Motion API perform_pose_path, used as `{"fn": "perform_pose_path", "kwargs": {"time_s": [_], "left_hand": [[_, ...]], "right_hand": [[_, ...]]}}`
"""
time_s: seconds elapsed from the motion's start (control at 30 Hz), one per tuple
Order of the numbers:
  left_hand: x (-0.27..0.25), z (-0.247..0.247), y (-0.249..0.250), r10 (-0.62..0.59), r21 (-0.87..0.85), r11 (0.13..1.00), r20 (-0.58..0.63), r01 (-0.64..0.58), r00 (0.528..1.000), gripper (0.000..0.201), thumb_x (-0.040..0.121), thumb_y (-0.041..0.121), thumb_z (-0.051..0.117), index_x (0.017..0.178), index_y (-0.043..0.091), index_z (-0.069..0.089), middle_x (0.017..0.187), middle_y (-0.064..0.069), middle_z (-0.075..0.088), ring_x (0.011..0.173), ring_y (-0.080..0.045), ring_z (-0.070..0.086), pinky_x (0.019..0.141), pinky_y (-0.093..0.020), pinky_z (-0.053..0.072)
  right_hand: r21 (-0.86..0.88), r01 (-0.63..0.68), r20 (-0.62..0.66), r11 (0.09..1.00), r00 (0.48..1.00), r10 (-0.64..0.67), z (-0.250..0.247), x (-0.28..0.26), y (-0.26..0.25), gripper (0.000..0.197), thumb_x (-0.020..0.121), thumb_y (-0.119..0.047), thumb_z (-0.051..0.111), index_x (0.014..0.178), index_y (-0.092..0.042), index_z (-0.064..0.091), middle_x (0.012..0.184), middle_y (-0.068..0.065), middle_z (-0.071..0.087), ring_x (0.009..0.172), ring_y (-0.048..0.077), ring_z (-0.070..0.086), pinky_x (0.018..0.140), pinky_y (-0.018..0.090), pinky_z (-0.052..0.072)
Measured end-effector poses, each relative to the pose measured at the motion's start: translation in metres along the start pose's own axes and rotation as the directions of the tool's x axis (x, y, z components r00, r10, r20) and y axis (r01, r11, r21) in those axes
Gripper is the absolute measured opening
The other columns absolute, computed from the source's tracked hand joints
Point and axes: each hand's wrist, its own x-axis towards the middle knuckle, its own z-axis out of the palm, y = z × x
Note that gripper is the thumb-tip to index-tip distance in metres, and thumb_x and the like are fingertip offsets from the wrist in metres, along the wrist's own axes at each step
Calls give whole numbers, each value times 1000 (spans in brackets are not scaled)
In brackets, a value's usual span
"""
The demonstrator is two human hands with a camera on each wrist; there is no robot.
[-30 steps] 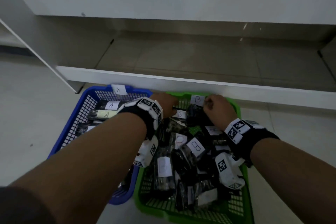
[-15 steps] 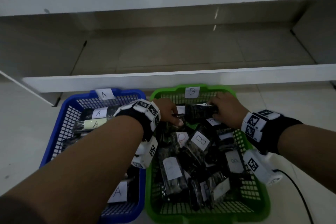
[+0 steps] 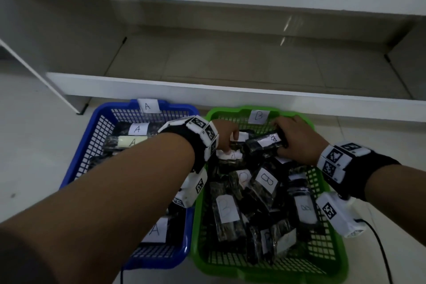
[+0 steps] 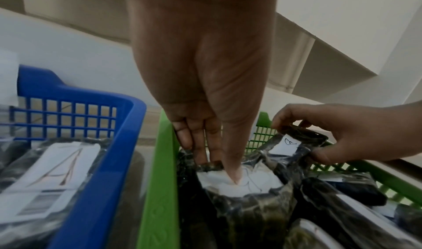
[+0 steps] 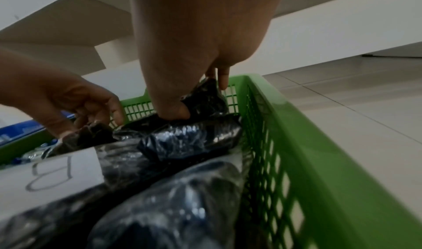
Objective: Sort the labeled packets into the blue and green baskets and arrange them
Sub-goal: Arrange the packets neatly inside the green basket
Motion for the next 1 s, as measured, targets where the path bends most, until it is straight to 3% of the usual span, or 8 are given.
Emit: {"fn": "perform_pose_path", "kwargs": {"time_s": [0.13, 0.27, 0.43, 0.53, 0.63, 0.77, 0.87, 1.0], "left_hand": [[-1, -2, 1, -5, -15, 1000, 5, 5, 1000, 59, 84, 19, 71, 136, 11, 44, 133, -9, 53, 120, -23, 50, 85, -22, 38], [-2, -7, 6, -16, 16, 1000, 31, 16, 999, 67, 85, 27, 69, 142, 11, 38, 136, -9, 51, 124, -24, 48, 93, -25, 37], [5, -17, 17, -39, -284, 959, -51, 23, 998, 53, 91, 30, 59, 140, 17, 43, 129, -6, 58, 116, -23, 54, 94, -26, 42], [9, -17, 28, -33, -497, 866, 48, 52, 998, 48, 93, 29, 56, 138, 17, 46, 128, -7, 56, 110, -23, 58, 95, -34, 49], [13, -11, 28, -65, -575, 816, -1, 53, 998, 39, 88, 34, 63, 118, 10, 58, 109, -7, 63, 93, -20, 63, 81, -31, 55], [15, -13, 28, -101, -835, 550, -91, -21, 991, 11, 86, 17, 67, 81, 9, 62, 80, -7, 62, 74, -19, 61, 75, -32, 56], [16, -14, 36, -97, -896, 442, -96, -43, 991, 13, 86, 11, 67, 77, 9, 58, 71, -4, 60, 62, -13, 59, 59, -23, 56], [20, -8, 50, -72, -943, 332, -54, -27, 996, 11, 90, 2, 55, 99, 8, 58, 88, -11, 62, 74, -18, 62, 64, -25, 57]], "right_hand": [[-114, 29, -27, 993, 999, -32, 1, -7, -1, 62, 72, -13, 70, 130, -22, 49, 138, 10, 39, 122, 32, 35, 100, 41, 37], [80, -53, -221, 995, 973, 70, -5, -14, -6, 53, 78, 2, 62, 122, -27, 56, 148, 15, 20, 120, 40, 42, 95, 44, 47], [195, 6, -186, 981, 982, 31, -11, -10, -7, 27, 84, 4, 53, 101, -11, 67, 117, 12, 52, 102, 31, 56, 83, 26, 40], [265, 8, -239, 964, 969, 58, -13, -6, -8, 21, 83, 4, 57, 94, -10, 68, 110, 10, 56, 100, 26, 56, 86, 28, 41], [384, 30, -334, 923, 936, 108, -18, -4, -15, 21, 83, 2, 59, 99, -11, 65, 109, 8, 55, 99, 21, 56, 86, 23, 42], [724, -68, -322, 686, 847, 423, -20, -2, -27, 34, 88, -25, 60, 117, -18, 45, 112, 5, 55, 98, 19, 56, 83, 36, 51], [795, -201, -142, 573, 856, 497, -18, 0, -31, 59, 84, -34, 66, 130, -16, 34, 111, 4, 55, 93, 21, 58, 79, 33, 49], [816, -276, -47, 508, 844, 534, -18, -1, -20, 68, 82, -23, 71, 132, -5, 29, 107, 10, 57, 92, 22, 59, 77, 32, 48]]}}
